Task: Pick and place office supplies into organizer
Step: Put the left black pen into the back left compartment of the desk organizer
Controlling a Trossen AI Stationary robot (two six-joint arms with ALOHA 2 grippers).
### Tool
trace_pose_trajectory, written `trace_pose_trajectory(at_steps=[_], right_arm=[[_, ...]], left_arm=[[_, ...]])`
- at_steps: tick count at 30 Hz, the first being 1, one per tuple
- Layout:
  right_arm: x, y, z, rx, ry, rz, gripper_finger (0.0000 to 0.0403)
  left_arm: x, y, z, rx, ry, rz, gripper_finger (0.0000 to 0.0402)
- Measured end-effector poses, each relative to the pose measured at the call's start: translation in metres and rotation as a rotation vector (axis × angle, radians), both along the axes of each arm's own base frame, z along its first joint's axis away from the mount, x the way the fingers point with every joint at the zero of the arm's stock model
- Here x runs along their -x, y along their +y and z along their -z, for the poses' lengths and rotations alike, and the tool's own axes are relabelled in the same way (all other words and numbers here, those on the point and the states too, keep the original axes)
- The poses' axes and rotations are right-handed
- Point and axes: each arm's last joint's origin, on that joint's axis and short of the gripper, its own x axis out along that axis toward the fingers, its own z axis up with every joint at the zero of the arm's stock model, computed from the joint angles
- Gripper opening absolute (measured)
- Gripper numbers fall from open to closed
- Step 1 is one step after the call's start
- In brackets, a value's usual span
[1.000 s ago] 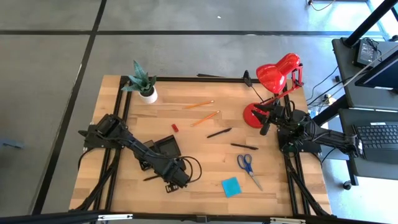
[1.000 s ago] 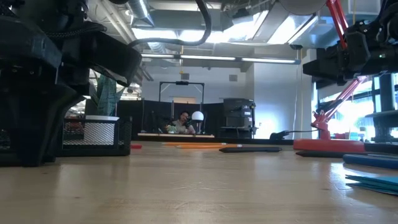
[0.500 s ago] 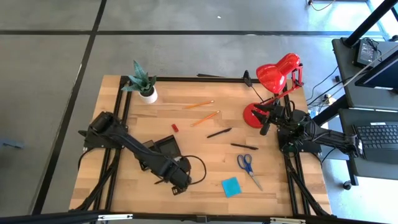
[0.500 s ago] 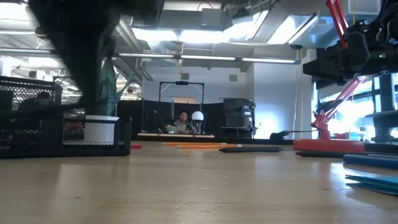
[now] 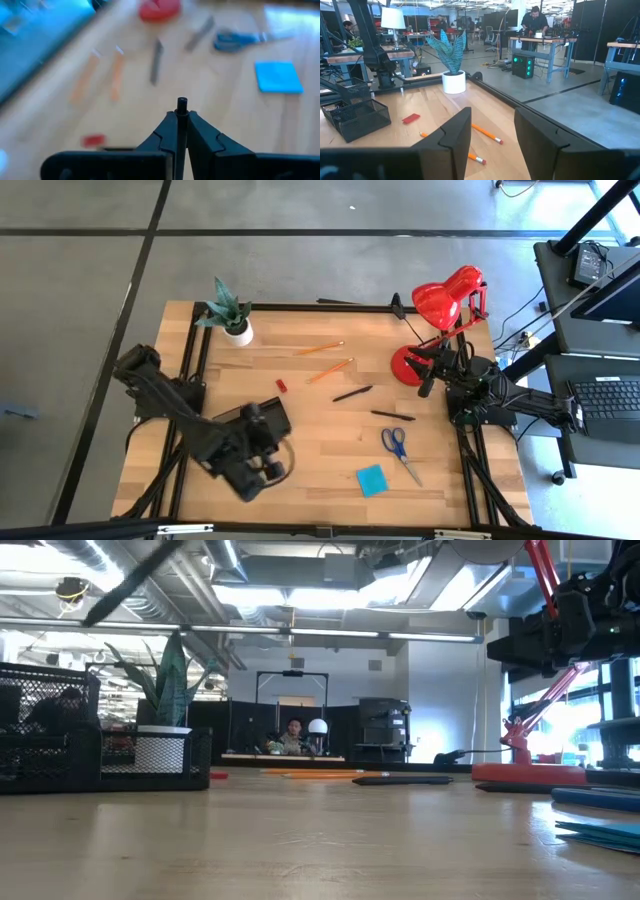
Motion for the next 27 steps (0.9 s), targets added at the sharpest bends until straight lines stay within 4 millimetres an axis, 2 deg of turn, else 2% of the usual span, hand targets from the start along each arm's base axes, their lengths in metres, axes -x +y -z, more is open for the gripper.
trace_pose_trajectory(at_steps=[4,10,14,21,27], right_arm=[[0.0,0.0,0.0,0.0,-0.001,0.0,0.0154],[0.0,0.0,0.0,0.0,0.0,0.0,0.0154],[0.0,0.0,0.0,-0.003,-0.002,0.0,0.0154],[0.0,0.0,0.0,-0.003,-0.002,0.0,0.0154],[0.0,0.0,0.0,-0.003,-0.002,0.0,0.0154]], left_arm=[[0.025,-0.007,-0.005,-0.11,-0.094,-0.041,0.0019],[0.049,-0.007,-0.001,-0.129,-0.1,-0.106,0.0019],[0.056,-0.003,0.004,-0.139,-0.065,-0.168,0.0019],[0.059,0.004,0.027,-0.128,-0.001,-0.223,0.001],[0.06,0.009,0.037,-0.165,-0.024,-0.239,0.0001]])
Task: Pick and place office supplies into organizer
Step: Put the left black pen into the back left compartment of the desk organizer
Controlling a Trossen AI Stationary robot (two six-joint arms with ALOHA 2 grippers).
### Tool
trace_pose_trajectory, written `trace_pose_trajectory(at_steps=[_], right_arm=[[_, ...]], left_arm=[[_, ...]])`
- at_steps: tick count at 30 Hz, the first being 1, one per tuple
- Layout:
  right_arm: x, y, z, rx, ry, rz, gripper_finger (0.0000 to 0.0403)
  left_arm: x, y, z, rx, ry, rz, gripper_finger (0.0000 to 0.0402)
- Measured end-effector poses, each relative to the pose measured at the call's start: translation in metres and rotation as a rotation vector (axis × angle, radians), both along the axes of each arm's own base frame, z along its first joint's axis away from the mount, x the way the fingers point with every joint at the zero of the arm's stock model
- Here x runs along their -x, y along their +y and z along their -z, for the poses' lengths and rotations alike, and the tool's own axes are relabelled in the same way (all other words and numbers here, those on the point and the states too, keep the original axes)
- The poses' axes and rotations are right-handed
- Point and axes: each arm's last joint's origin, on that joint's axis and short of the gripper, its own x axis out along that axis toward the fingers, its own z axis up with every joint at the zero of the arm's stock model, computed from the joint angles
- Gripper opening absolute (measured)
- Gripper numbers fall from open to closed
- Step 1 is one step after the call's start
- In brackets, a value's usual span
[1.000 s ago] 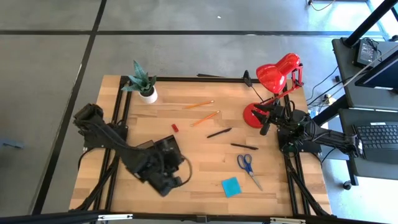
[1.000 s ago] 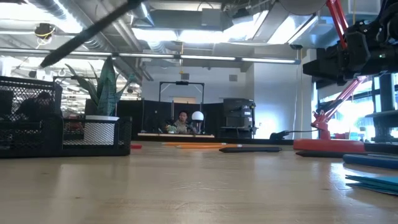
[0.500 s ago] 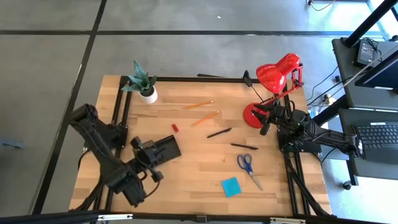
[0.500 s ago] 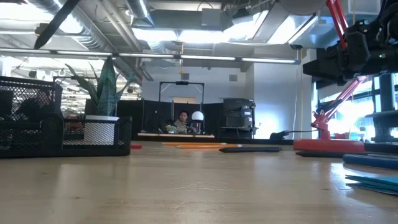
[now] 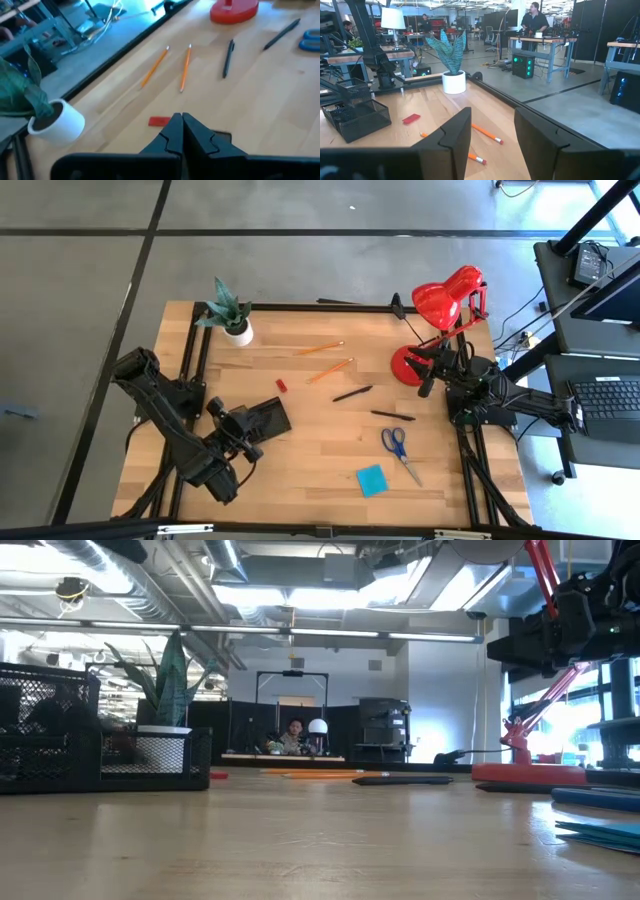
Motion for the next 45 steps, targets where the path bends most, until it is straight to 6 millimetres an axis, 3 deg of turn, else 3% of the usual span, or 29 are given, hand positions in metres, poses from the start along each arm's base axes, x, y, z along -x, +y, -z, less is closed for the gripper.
trace_pose_trajectory(at_steps=[25,45], right_arm=[[0.0,0.0,0.0,0.001,0.001,0.0,0.0154],[0.0,0.0,-0.006,0.024,-0.06,0.001,0.0154]], left_arm=[[0.001,0.0,0.001,0.086,-0.056,-0.067,0.0005],[-0.011,-0.012,0.008,0.087,-0.005,0.053,0.0006]])
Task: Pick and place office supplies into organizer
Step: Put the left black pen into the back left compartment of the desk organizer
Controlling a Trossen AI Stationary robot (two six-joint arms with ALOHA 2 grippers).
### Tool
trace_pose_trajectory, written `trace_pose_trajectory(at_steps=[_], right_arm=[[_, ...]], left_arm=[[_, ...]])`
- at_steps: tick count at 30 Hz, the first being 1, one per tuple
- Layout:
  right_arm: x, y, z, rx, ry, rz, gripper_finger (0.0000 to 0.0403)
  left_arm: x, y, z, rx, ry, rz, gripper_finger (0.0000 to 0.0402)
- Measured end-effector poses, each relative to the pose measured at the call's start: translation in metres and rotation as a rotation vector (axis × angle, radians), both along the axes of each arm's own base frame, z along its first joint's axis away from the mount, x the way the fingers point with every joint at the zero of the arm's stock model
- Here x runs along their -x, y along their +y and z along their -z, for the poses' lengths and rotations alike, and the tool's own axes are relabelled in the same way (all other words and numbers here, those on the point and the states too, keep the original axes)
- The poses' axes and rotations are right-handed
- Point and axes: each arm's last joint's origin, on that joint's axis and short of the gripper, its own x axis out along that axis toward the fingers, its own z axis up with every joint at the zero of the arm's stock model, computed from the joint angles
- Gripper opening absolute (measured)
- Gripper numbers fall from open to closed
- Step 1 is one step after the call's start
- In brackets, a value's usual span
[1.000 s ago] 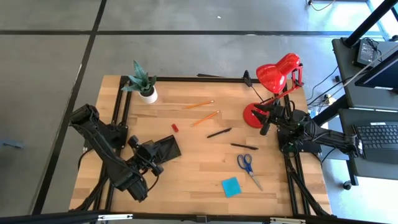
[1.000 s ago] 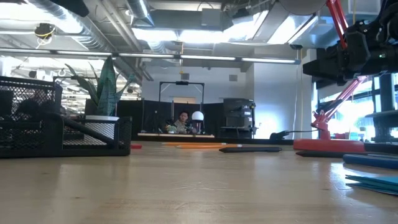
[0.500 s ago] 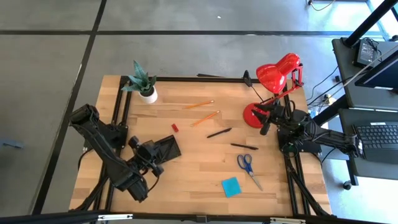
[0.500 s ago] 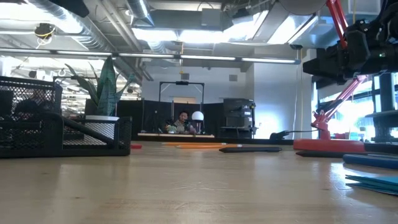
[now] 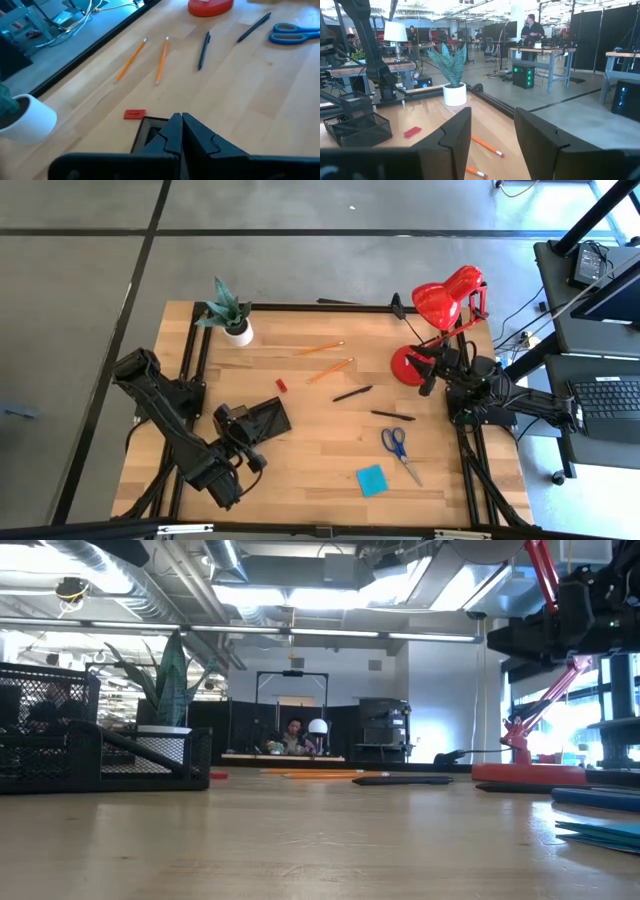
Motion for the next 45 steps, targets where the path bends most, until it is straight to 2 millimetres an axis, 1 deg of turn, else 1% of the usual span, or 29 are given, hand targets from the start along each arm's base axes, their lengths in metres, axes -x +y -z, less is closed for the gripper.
trace_pose_trajectory(at_steps=[9,14,20,23,26,30,34,36,39,42,45], right_arm=[[0.0,0.0,-0.001,0.025,0.0,0.002,0.0154],[0.0,0.0,-0.001,0.026,0.001,0.002,0.0154],[0.0,0.0,-0.002,0.072,0.017,0.008,0.0154],[0.0,0.0,-0.002,0.075,0.015,0.008,0.0154],[0.0,0.0,-0.003,0.077,0.007,0.009,0.0154],[0.001,0.0,-0.004,0.08,-0.007,0.009,0.0154],[0.001,0.0,-0.004,0.081,-0.006,0.009,0.0154],[0.001,0.0,-0.004,0.09,-0.002,0.011,0.0154],[0.001,0.0,-0.004,0.102,0.004,0.012,0.0154],[0.001,0.0,-0.005,0.107,-0.001,0.012,0.0154],[0.001,0.0,-0.005,0.121,0.002,0.015,0.0154]], left_arm=[[-0.001,-0.001,0.0,0.012,-0.011,-0.001,0.0006],[-0.001,-0.001,0.0,-0.038,0.022,0.035,0.0006],[-0.003,0.001,-0.002,-0.072,-0.052,0.022,0.0006],[-0.001,0.004,-0.008,-0.058,-0.076,0.017,0.0006],[0.008,0.013,-0.025,-0.01,-0.107,0.018,0.0006],[0.023,0.03,-0.053,0.055,-0.155,0.046,0.0006],[0.041,0.05,-0.068,0.089,-0.212,0.101,0.0006],[0.05,0.061,-0.071,0.118,-0.255,0.121,0.0006],[0.063,0.076,-0.067,0.192,-0.323,0.153,0.0006],[0.071,0.089,-0.057,0.262,-0.377,0.204,0.0006],[0.076,0.098,-0.044,0.35,-0.439,0.315,0.0006]])
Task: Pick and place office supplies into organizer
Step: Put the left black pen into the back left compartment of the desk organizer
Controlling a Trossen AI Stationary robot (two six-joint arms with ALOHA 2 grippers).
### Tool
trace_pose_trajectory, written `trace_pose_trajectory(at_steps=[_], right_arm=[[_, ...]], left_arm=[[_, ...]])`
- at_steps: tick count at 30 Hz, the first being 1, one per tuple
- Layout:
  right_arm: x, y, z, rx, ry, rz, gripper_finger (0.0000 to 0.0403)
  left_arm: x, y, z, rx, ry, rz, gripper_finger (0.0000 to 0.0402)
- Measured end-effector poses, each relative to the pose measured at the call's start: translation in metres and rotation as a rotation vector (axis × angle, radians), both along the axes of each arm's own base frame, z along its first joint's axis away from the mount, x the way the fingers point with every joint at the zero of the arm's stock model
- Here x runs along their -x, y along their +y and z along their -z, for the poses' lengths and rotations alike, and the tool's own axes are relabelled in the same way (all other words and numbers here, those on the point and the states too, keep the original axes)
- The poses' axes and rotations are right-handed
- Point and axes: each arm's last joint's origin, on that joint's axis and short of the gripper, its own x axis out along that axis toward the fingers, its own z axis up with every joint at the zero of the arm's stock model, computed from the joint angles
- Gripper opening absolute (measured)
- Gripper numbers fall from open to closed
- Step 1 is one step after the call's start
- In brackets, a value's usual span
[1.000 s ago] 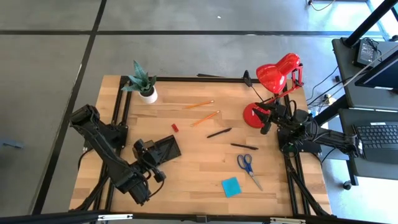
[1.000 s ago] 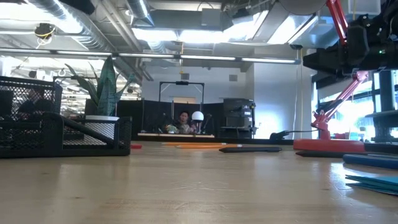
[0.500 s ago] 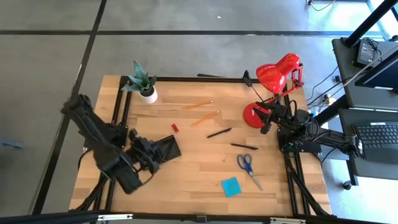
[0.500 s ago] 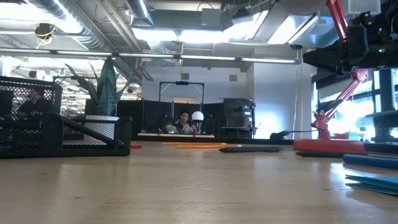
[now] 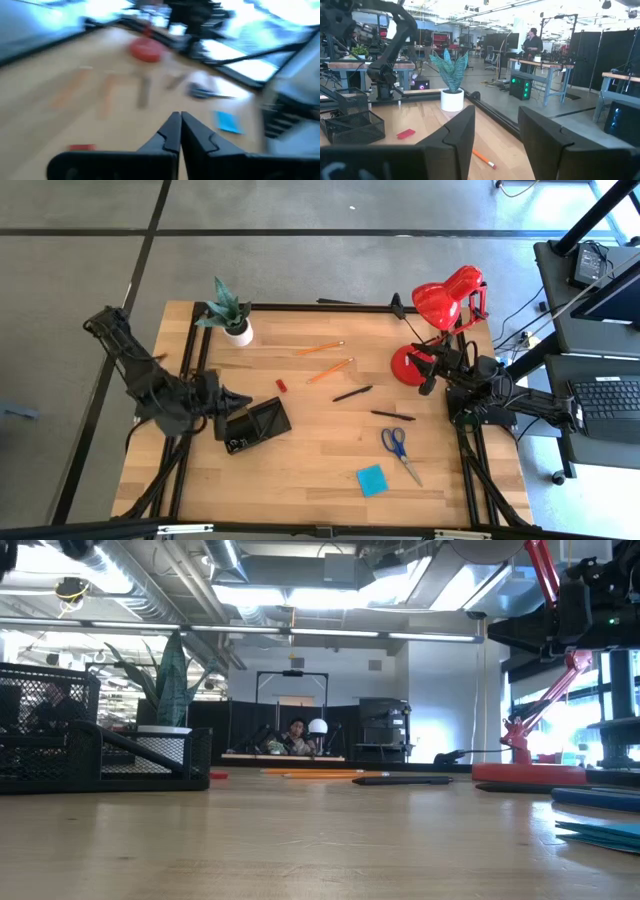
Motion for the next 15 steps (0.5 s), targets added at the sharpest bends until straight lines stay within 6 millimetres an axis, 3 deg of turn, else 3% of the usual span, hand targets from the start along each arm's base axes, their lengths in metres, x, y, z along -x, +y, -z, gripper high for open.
trace_pose_trajectory(at_steps=[7,12,15], right_arm=[[0.0,0.0,0.0,0.003,0.0,0.0,0.0154],[0.0,0.0,0.0,0.003,0.0,0.0,0.0154],[0.0,0.0,0.0,0.003,0.0,0.0,0.0154]], left_arm=[[0.001,0.018,0.024,-0.055,-0.266,0.335,0.0006],[-0.003,0.036,0.055,-0.074,-0.175,0.302,0.0006],[-0.006,0.041,0.062,-0.061,-0.152,0.326,0.0006]])
